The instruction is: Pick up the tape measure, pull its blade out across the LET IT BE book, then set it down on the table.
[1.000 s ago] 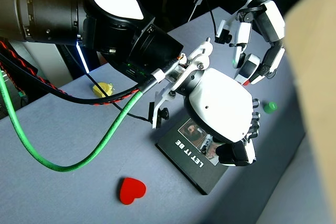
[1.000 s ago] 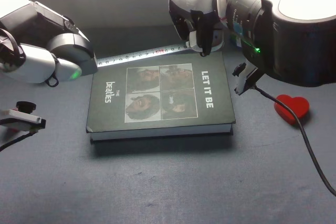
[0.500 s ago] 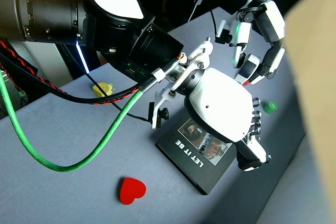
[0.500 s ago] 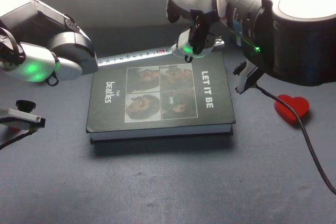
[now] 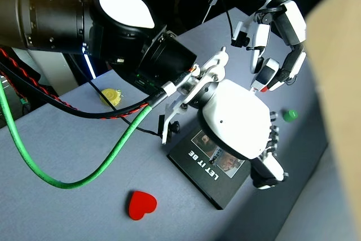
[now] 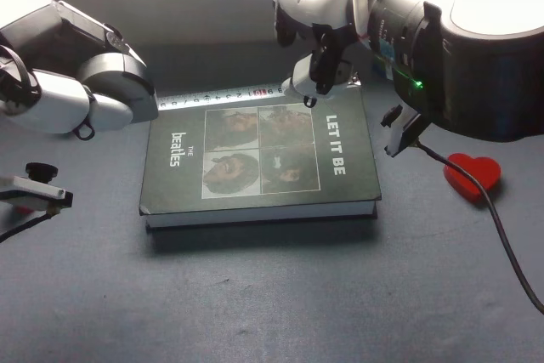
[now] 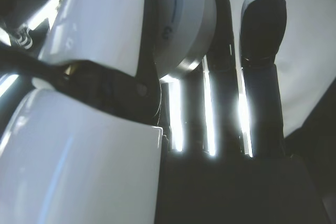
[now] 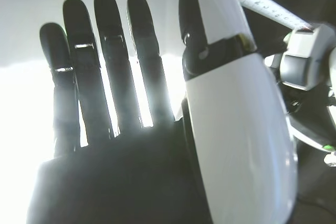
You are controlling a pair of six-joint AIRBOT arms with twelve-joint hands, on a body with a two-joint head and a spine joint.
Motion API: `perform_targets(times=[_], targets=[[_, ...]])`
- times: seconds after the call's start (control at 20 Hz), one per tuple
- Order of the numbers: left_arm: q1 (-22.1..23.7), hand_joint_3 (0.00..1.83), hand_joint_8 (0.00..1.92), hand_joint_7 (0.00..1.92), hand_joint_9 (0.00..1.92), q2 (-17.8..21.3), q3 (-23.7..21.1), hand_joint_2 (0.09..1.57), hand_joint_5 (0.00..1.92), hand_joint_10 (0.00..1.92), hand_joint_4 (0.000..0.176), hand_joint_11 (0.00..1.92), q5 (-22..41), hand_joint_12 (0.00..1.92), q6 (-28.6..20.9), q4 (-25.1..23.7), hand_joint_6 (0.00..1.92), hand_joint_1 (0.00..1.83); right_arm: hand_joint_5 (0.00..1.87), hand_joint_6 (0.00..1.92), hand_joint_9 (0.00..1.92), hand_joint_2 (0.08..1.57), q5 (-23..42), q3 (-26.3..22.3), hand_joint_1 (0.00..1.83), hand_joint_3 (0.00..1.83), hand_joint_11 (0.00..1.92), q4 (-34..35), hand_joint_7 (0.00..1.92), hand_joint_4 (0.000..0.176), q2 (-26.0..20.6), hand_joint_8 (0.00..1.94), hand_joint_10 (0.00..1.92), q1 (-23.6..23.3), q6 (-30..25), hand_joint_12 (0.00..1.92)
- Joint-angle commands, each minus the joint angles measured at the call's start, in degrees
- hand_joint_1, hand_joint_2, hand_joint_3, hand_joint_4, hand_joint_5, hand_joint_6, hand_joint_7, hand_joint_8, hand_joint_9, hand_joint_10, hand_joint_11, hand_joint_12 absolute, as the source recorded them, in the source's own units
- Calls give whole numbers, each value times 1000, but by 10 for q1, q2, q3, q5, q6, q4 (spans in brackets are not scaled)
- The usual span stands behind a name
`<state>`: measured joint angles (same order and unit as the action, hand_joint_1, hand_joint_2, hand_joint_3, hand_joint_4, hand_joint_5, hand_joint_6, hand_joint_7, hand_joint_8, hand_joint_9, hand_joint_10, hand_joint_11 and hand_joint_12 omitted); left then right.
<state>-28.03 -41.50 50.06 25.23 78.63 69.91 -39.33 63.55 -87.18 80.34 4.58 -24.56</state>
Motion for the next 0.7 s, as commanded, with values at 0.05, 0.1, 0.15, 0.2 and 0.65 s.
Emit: perform_targets(times=[0.05, 0.1, 0.15, 0.2, 0.65], targets=[[3, 0, 1079, 893, 900, 4, 3, 1109, 989, 1215, 0, 890, 35, 1506, -9, -17, 591, 1494, 735, 0, 695, 1063, -5, -2, 868, 0, 318, -37, 793, 0, -1, 12, 234, 0, 3, 1090], [3, 0, 1078, 894, 900, 4, 3, 1109, 989, 1214, 0, 889, 35, 1507, -10, -17, 590, 1494, 735, 0, 695, 1064, -6, -5, 873, 0, 317, -37, 793, 0, -2, 11, 232, 1, 6, 1090], [3, 0, 1078, 894, 900, 4, 3, 1109, 989, 1215, 0, 890, 35, 1506, -10, -17, 589, 1494, 734, 0, 695, 1061, -6, -9, 884, 0, 317, -37, 793, 0, -4, 11, 230, 1, 10, 1090], [3, 0, 1082, 891, 899, 4, 3, 1109, 998, 1217, 0, 888, 35, 1508, -11, -16, 581, 1494, 734, 0, 697, 1060, -5, -11, 887, 0, 317, -37, 793, 0, -6, 10, 229, 0, 12, 1090], [3, 0, 1093, 887, 897, 4, 4, 1109, 1011, 1215, 0, 886, 35, 1509, -12, -16, 559, 1494, 735, 0, 710, 1061, 0, -13, 890, 0, 329, -38, 808, 0, -15, 14, 223, -2, 19, 1092]])
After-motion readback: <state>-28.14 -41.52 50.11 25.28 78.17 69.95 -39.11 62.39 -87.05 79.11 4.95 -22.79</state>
